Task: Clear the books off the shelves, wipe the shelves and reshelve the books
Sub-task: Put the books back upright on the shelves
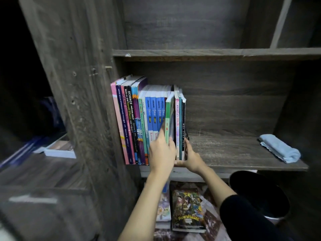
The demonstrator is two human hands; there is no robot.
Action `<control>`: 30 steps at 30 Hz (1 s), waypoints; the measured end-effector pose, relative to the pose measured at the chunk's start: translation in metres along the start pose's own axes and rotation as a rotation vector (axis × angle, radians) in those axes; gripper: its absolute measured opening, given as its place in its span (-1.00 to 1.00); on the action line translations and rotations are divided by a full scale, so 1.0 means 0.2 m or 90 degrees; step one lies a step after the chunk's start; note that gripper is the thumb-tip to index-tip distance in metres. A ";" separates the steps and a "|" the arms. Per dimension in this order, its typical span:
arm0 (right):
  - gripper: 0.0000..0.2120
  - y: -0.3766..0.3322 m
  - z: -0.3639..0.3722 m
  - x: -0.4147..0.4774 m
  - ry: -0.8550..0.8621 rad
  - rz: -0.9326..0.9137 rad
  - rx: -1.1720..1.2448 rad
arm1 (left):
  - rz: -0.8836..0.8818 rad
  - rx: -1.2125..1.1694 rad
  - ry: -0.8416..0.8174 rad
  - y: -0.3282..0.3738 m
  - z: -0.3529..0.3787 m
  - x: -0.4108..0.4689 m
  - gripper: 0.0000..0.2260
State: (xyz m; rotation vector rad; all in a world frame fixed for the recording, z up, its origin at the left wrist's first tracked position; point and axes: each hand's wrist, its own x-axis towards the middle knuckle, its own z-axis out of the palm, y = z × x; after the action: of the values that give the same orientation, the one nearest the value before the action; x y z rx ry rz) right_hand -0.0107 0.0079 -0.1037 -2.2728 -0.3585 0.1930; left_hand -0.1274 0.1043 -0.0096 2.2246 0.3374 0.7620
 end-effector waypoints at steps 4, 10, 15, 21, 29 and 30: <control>0.32 -0.07 -0.05 -0.04 -0.088 -0.014 0.051 | 0.026 0.006 -0.022 0.03 -0.13 -0.03 -0.55; 0.20 -0.17 -0.10 -0.11 -0.063 -0.012 0.098 | 0.066 0.024 -0.010 0.06 -0.31 -0.09 -0.55; 0.02 -0.32 -0.15 -0.12 0.149 -0.149 0.109 | 0.071 0.033 0.018 0.05 -0.44 -0.13 -0.60; -0.20 -0.59 -0.24 -0.15 0.247 -0.242 -0.051 | 0.053 0.035 0.072 0.01 -0.58 -0.16 -0.64; -0.51 -0.86 -0.24 -0.03 0.219 -0.273 -0.377 | 0.063 0.044 0.133 -0.02 -0.72 -0.14 -0.70; -0.52 -0.88 -0.24 -0.02 0.204 -0.258 -0.390 | 0.063 0.045 0.134 -0.03 -0.72 -0.14 -0.69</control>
State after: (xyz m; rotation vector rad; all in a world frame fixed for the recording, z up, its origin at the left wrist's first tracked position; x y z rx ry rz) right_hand -0.0358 0.0846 0.0599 -2.6948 -0.7745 -0.5558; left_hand -0.2384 0.1772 0.0528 2.2452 0.3628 1.0561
